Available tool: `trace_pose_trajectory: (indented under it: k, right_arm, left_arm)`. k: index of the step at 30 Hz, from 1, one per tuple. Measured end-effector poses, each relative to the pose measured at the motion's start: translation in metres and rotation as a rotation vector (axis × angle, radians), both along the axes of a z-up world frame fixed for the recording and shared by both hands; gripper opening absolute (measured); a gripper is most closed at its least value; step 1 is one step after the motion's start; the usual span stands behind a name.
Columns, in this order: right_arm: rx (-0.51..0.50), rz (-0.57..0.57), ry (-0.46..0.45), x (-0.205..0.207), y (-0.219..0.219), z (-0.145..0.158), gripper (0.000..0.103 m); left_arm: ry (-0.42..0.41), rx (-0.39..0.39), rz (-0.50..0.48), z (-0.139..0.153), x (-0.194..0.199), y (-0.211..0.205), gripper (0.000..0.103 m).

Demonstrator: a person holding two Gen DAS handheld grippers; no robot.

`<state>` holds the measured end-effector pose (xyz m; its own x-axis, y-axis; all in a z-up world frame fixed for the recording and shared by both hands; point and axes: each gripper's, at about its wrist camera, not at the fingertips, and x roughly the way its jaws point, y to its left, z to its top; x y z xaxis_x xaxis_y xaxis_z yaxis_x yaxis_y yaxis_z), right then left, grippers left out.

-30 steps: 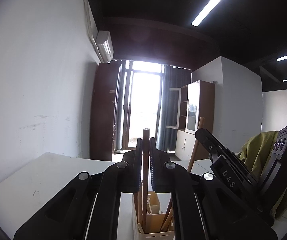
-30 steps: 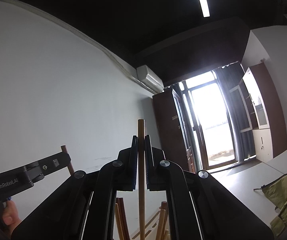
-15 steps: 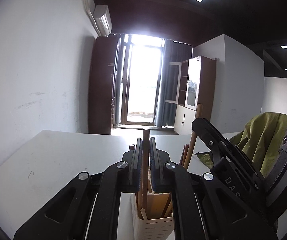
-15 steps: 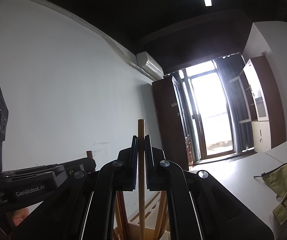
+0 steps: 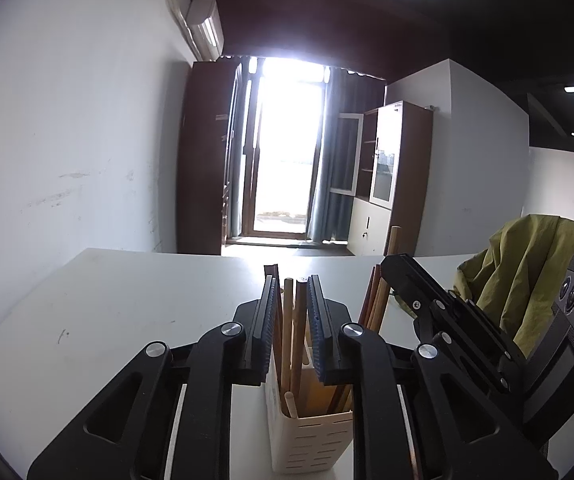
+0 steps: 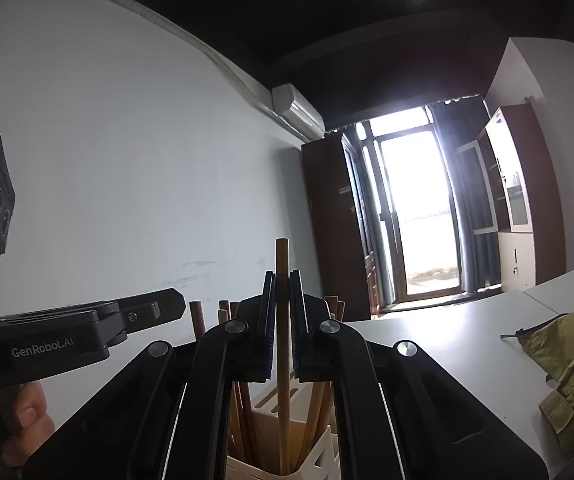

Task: Organize utensils

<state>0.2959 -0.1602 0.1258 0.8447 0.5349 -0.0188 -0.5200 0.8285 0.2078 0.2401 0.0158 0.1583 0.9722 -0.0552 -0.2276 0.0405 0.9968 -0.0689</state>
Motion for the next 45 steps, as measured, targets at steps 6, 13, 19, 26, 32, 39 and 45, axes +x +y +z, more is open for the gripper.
trace_pose_trajectory:
  k: [6, 13, 19, 26, 32, 39, 45]
  right_arm:
    - [0.000, -0.009, 0.027, -0.008, -0.006, 0.001, 0.016]
    - [-0.010, -0.032, 0.051, -0.025, -0.012, 0.003, 0.021]
    - [-0.039, -0.038, 0.102, -0.036, -0.016, 0.008, 0.027]
    - [-0.120, -0.064, 0.172, -0.061, -0.018, 0.004, 0.028]
    - [-0.196, -0.073, 0.234, -0.080, -0.019, 0.001, 0.035]
    - [-0.216, -0.086, 0.325, -0.103, -0.029, -0.020, 0.046]
    - [-0.243, -0.035, 0.327, -0.120, -0.032, -0.024, 0.055]
  left_arm:
    - [-0.012, 0.000, 0.006, 0.004, -0.020, 0.004, 0.022]
    - [-0.002, 0.029, 0.017, 0.002, -0.041, 0.004, 0.026]
    - [0.017, 0.053, 0.021, -0.003, -0.057, 0.004, 0.032]
    - [0.067, 0.070, 0.001, -0.014, -0.074, 0.002, 0.043]
    - [0.108, 0.090, -0.032, -0.022, -0.087, -0.003, 0.057]
    - [0.134, 0.128, -0.048, -0.040, -0.106, -0.005, 0.074]
    - [0.157, 0.097, -0.044, -0.056, -0.119, 0.003, 0.078]
